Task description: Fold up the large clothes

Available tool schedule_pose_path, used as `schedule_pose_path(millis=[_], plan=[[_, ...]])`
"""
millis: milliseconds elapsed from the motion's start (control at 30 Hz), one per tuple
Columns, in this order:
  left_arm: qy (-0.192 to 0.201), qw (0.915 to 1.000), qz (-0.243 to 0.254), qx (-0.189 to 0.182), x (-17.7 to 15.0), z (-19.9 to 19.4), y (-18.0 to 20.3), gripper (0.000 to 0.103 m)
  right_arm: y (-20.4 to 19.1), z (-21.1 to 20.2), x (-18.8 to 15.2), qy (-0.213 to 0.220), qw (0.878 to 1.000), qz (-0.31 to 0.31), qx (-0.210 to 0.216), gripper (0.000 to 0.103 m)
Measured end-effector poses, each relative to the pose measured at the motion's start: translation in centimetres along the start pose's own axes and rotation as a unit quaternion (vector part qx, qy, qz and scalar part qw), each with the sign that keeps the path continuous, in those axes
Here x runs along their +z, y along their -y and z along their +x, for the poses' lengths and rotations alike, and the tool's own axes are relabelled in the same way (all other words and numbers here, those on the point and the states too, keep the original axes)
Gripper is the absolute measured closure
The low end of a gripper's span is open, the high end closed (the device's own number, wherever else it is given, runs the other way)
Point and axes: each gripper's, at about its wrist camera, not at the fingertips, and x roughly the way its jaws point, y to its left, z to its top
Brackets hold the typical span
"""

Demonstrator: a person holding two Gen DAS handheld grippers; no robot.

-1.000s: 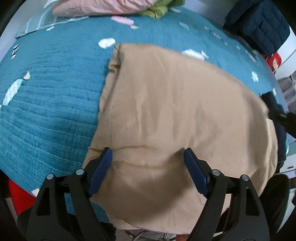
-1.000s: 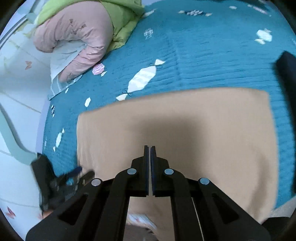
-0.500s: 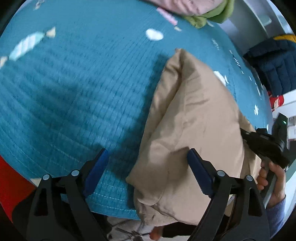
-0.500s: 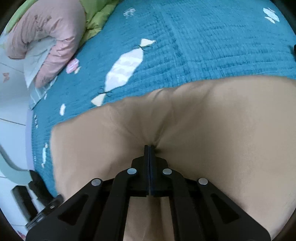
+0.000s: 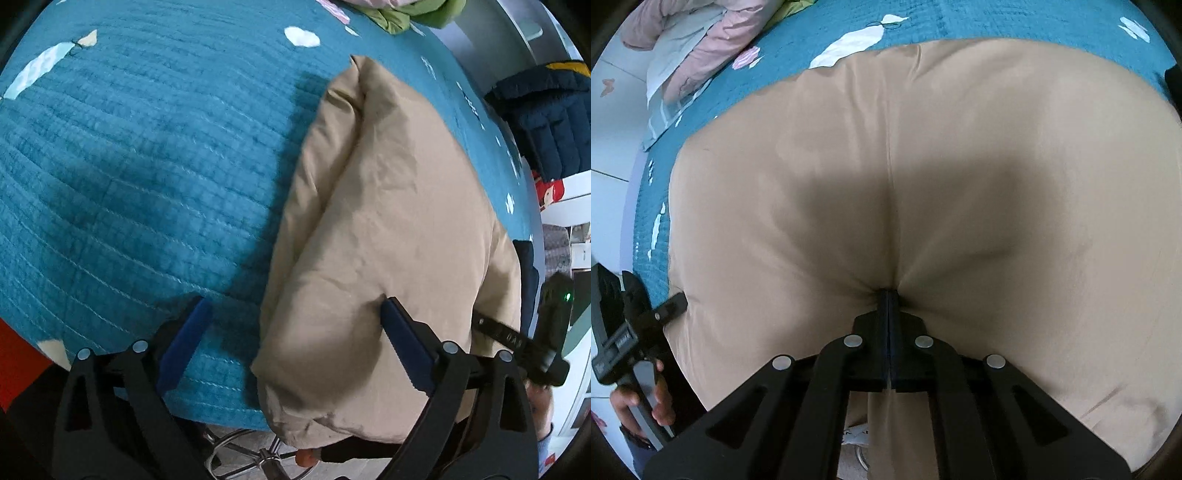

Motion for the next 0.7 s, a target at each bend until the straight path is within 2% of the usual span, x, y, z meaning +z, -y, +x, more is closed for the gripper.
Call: schedule_pose_path(millis=[133, 233, 367, 467, 533, 600, 667, 700], plan=[[0.011, 0.9999, -0.006, 0.007, -1.0, 0.2, 0.5, 0.010, 0.6, -1.3, -0.1, 0.004, 1.000, 0.016, 0.020, 0.103], [0.014, 0.9998, -0.014, 0.003, -2.1, 0.2, 0.0, 0.010, 0.1, -3.3, -1.6, 0.008, 0.999, 0.007, 0.030, 0.101], [0.012, 0.9999, -0.008, 0.005, -2.9, 0.2, 0.2, 0.010, -0.3, -3.1, -3.4, -0.014, 0.999, 0.016, 0.049, 0.101], [0.014, 0.9998, -0.009, -0.006, -3.6, -0.1, 0.6, 0.030, -0.2, -0.6, -4.5, -0.032, 0.998, 0.023, 0.044, 0.103], [0.015, 0.9995, -0.014, -0.022, -4.0, 0.3, 1.0, 0.041, 0.7, 0.5, -5.0, -0.018, 0.998, 0.029, 0.050, 0.103], [0.017, 0.9982, -0.019, -0.054, -4.2, 0.5, 1.0, 0.065, 1.0, 0.6, -4.7, -0.016, 0.997, 0.043, 0.059, 0.103], [0.025, 0.9974, -0.009, -0.066, -4.3, 0.2, 1.6, 0.077, 0.8, 0.5, -4.5, -0.016, 0.998, 0.033, 0.053, 0.103], [0.037, 0.9965, 0.007, -0.074, -4.5, -0.4, 2.1, 0.080, 0.8, 0.5, -4.5, -0.015, 0.998, 0.031, 0.052, 0.103]])
